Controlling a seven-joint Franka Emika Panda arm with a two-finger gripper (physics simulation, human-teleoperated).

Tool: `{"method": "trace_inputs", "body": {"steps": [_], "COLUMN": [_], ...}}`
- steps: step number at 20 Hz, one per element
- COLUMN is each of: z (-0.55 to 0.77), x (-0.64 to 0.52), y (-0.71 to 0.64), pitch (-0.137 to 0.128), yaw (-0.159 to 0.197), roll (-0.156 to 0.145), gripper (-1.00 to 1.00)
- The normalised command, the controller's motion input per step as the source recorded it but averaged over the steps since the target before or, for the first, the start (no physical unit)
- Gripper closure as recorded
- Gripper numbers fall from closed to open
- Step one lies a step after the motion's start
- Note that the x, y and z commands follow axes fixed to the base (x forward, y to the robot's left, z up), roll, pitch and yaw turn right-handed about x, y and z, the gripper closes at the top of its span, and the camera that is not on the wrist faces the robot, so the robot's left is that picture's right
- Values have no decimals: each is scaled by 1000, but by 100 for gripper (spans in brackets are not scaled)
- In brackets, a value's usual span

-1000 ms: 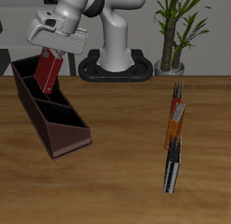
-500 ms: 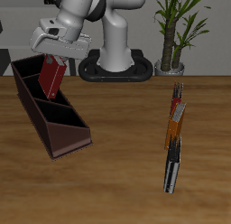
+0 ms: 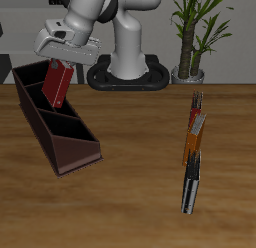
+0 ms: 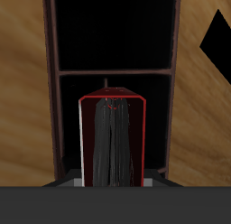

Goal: Place the right red book into the right desk caddy's back compartment

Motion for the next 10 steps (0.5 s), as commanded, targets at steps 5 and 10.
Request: {"method": "trace_inputs", "body": {"steps": [5, 10], "z": [-63, 53], "x": [-86, -15], "y": [-203, -235], "pitch": [20, -11], "yaw": [-15, -35], "roll": [-52, -62], "gripper": [100, 100]}}
